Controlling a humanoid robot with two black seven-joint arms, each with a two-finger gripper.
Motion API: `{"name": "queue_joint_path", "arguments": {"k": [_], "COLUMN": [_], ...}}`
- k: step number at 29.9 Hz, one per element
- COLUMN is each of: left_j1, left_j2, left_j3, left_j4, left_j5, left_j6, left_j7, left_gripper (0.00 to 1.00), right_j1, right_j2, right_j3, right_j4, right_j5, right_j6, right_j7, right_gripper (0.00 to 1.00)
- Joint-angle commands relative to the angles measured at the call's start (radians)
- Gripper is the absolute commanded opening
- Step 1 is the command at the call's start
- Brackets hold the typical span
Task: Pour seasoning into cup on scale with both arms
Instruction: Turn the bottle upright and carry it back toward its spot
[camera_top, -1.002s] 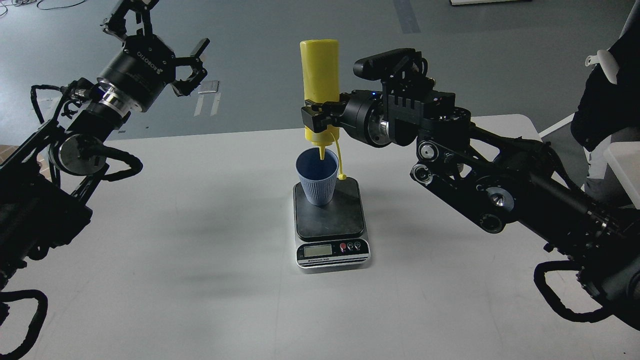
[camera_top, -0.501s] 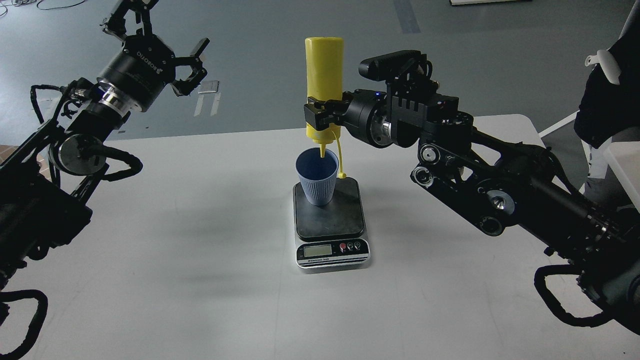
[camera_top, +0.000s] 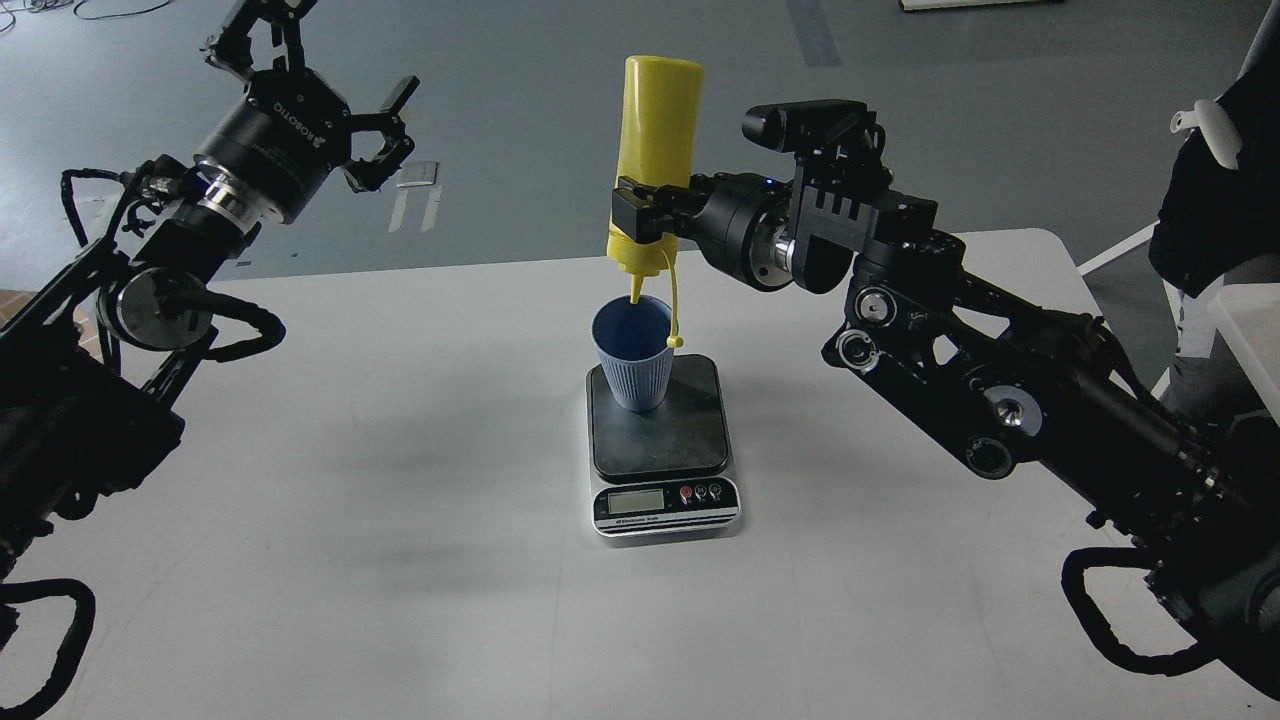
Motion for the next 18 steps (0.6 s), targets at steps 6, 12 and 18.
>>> {"name": "queue_joint_path", "arguments": {"k": [6, 12, 18], "left_j1": [0.0, 0.0, -0.003], "left_j2": [0.0, -0.002, 0.0], "left_j3": [0.001, 0.003, 0.007], "left_j4": [0.001, 0.0, 0.0], "left_j5": [0.0, 0.0, 0.0], "left_j6": [0.0, 0.0, 0.0], "left_j7": [0.0, 0.0, 0.002], "left_gripper": [0.98, 0.98, 0.98], "right_j1": [-0.108, -0.134, -0.18], "right_j2": [0.017, 0.017, 0.017], "right_j3": [0.311, 0.475, 0.595], "right_j4": [0.012, 0.011, -0.011], "right_j5": [0.364, 0.791, 1.156], "right_j6": [0.007, 0.0, -0.04], "right_j7": [-0.007, -0.066, -0.115], "right_gripper": [0.0, 0.0, 0.0]}}
